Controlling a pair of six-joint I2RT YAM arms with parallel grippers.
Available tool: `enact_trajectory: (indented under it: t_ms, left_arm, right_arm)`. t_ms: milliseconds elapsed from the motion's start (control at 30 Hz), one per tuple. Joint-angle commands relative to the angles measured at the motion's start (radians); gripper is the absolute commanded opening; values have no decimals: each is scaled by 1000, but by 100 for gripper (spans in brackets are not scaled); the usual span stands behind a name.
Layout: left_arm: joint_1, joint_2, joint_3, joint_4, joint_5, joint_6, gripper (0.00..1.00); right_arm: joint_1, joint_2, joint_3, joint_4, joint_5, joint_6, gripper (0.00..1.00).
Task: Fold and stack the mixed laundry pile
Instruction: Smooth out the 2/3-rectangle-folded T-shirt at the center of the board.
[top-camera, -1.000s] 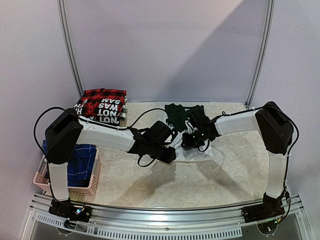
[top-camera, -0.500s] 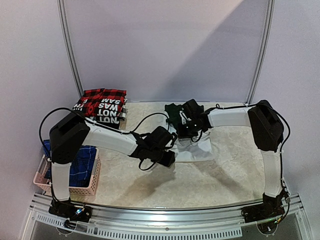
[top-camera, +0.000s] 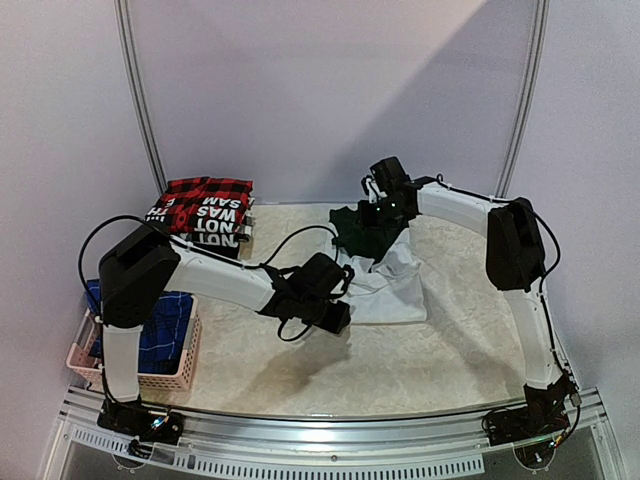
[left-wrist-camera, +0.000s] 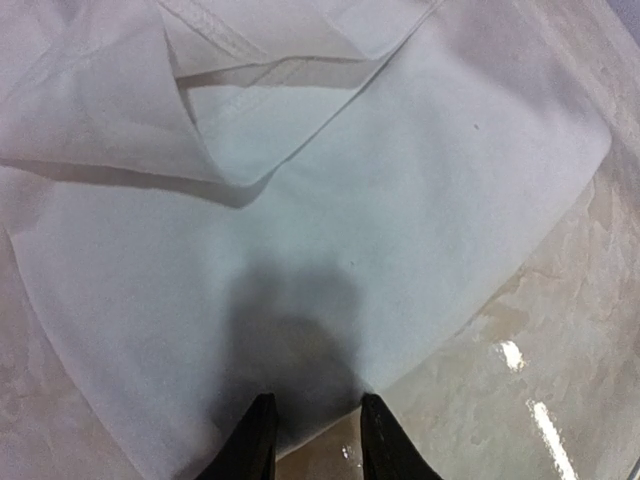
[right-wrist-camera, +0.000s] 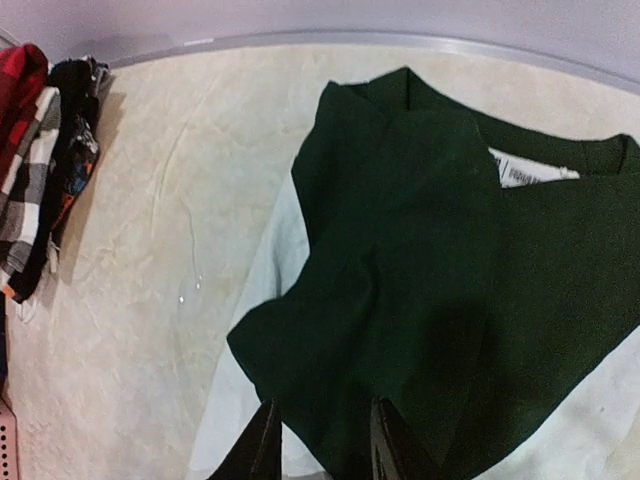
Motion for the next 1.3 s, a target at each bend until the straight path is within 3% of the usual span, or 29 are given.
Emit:
enact_trajectory:
  t_ms: [0,200,400,600,767,1000,1267]
  left_arm:
    - [-9,-19,30,-83,-20,20,31]
    - [11,-29,141,-244,-92,92,36]
    - [43,22,287,-344,-130,134,43]
    - [77,111,429,-440,-178,146,43]
    - [88,177,519,-475,-170,181,40]
    - [88,223,600,-515,-162,212,40]
    - [84,272,674,-555,-184,230,44]
  right_arm:
    - [-4,41,64,-133,-10,-47,33]
    - [-5,-133,-121,-89,32,-45,38]
    - [-6,-408,-459,16,119,-19,46]
    - [-7,-669,-746,84,156,26,49]
    - [-6,-843,-967,164,103,80,50]
    - [26,-975,-1184,261,21,138,50]
    - [108,-931,-1269,358,4,167,50]
